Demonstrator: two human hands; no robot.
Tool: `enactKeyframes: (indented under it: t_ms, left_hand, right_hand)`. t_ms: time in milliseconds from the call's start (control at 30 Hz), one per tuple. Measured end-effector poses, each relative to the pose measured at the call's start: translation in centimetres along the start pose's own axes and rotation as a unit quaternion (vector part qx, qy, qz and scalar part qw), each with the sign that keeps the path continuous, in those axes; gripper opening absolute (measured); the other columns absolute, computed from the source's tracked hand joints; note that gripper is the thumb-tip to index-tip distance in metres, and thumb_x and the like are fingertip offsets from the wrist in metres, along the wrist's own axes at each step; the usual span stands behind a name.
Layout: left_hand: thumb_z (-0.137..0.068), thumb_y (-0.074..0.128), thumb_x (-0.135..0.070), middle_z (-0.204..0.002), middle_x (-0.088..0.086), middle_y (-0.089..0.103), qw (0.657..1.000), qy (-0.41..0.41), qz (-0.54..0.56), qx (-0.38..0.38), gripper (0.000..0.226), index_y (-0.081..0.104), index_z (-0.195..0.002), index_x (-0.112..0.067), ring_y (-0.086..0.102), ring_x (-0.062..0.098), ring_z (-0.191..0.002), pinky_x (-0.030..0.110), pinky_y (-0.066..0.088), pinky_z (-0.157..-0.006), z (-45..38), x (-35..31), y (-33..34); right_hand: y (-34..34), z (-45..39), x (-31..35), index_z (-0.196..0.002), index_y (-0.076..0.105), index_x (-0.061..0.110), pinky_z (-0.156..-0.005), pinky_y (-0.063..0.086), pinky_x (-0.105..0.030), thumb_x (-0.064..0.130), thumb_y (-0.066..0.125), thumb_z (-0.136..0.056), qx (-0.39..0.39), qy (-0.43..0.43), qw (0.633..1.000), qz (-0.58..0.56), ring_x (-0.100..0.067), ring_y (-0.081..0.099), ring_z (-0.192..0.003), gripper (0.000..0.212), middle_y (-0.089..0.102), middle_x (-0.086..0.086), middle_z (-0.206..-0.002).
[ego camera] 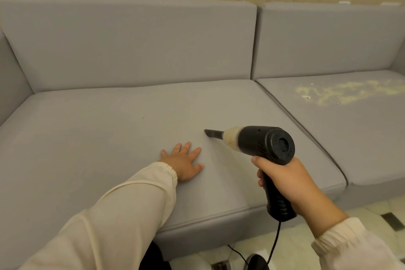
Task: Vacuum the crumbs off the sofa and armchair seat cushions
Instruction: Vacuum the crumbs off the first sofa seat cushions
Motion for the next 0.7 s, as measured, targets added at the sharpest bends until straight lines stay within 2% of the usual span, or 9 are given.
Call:
enactKeyframes:
  t_ms: [167, 400, 567, 700]
  left_hand:
    - [-0.102, 0.023, -0.071, -0.172, -0.009, -0.018, 1.000, 0.014, 0.001, 0.008, 0.071, -0.006, -0.163, -0.047, -0.012, 0.024, -0.160, 0.070, 0.003, -0.122, 0.4, -1.0, -0.1]
    - [-0.104, 0.024, -0.066, -0.172, -0.009, -0.018, 0.998, 0.040, -0.034, 0.016, 0.069, -0.008, -0.163, -0.046, -0.011, 0.023, -0.160, 0.068, 0.006, -0.123, 3.1, 1.5, 1.1]
    - [-0.104, 0.022, -0.067, -0.172, -0.010, -0.019, 1.000, 0.011, -0.028, -0.002, 0.068, -0.010, -0.161, -0.048, -0.012, 0.020, -0.160, 0.064, 0.004, -0.124, 5.0, 6.2, 2.6]
    - [-0.104, 0.019, -0.069, -0.173, -0.011, -0.015, 1.000, -0.013, 0.009, -0.008, 0.066, -0.006, -0.162, -0.048, -0.009, 0.020, -0.160, 0.063, 0.005, -0.124, 5.1, 7.2, 2.4]
  right_hand:
    - [0.9, -0.2, 0.2, -0.099, 0.073, 0.004, -0.073, 0.061, -0.045, 0.022, 0.080, -0.088, 0.015, -0.010, 1.000, -0.003, -0.024, 0.071, -0.063, 0.022, 0.074, -0.016, -0.076]
    - [2.2, -0.7, 0.4, -0.095, 0.073, 0.002, -0.081, 0.063, -0.051, 0.023, 0.077, -0.091, 0.089, -0.047, 0.993, 0.061, -0.024, 0.073, -0.065, 0.022, 0.074, -0.019, -0.080]
    - [2.3, 0.2, 0.1, -0.093, 0.071, 0.002, -0.077, 0.062, -0.049, 0.019, 0.077, -0.091, 0.131, -0.064, 0.985, 0.094, -0.024, 0.072, -0.065, 0.018, 0.073, -0.015, -0.074]
    - [1.7, 0.1, 0.4, -0.089, 0.071, -0.002, -0.077, 0.061, -0.046, 0.019, 0.076, -0.090, 0.130, -0.080, 0.981, 0.117, -0.023, 0.071, -0.063, 0.021, 0.073, -0.019, -0.074]
Point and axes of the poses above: each hand's wrist, its own z-axis away from the middle knuckle, its own y-axis out of the palm, x = y × z, the point moved 3 cm from there along -z, towards the middle knuckle
